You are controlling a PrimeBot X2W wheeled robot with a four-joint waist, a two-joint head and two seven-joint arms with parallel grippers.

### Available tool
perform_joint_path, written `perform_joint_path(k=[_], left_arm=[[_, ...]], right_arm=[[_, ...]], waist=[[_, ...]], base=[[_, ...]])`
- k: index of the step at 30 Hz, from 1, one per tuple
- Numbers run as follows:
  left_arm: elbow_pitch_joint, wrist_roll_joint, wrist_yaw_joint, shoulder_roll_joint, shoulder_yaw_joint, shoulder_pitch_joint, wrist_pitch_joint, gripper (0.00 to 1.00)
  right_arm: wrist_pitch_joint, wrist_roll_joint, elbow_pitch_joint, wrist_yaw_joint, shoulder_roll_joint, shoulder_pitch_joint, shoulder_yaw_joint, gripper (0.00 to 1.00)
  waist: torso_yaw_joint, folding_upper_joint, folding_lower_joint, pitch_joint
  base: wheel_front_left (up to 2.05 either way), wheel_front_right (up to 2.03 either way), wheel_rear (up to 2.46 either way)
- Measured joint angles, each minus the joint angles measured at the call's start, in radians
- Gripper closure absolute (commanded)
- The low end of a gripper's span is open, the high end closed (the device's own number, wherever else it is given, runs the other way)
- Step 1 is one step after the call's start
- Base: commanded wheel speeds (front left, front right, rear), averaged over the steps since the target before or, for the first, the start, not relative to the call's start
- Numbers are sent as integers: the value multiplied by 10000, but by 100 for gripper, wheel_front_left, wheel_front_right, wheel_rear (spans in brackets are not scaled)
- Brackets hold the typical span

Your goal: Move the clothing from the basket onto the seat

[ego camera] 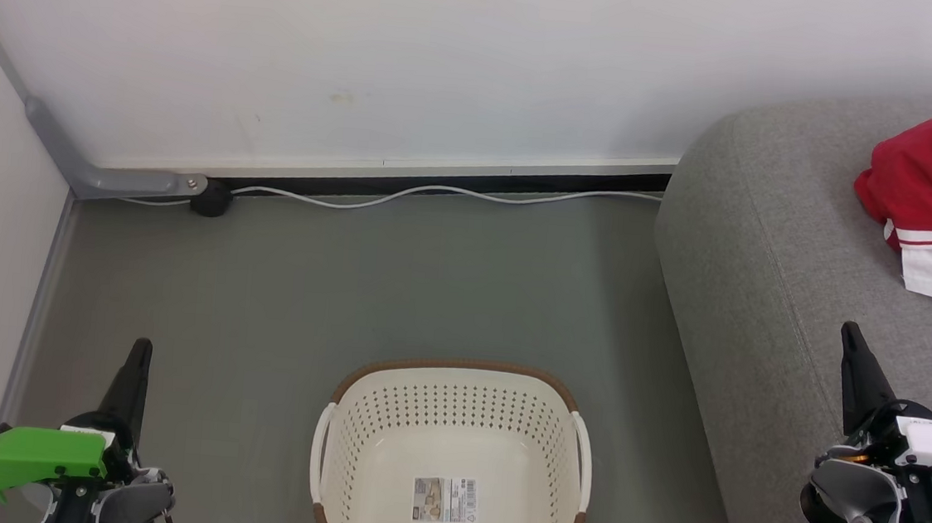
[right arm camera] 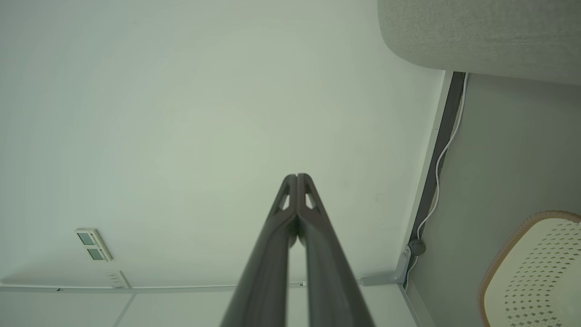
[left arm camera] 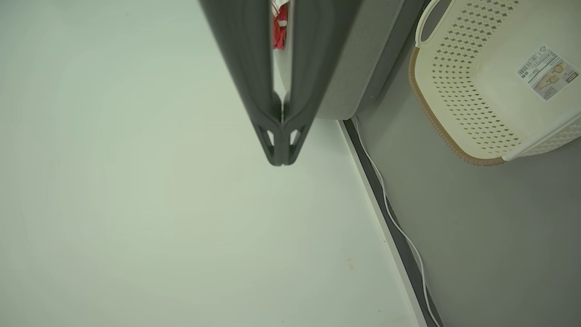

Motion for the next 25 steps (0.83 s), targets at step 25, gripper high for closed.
perform_joint_path(k=[25], left_arm=[[-2,0,0,-2,6,0,0,100]], right_arm=[[-13,13,-38,2,2,0,23,100]], waist=[[1,0,0,1]], base=[[0,0,0]])
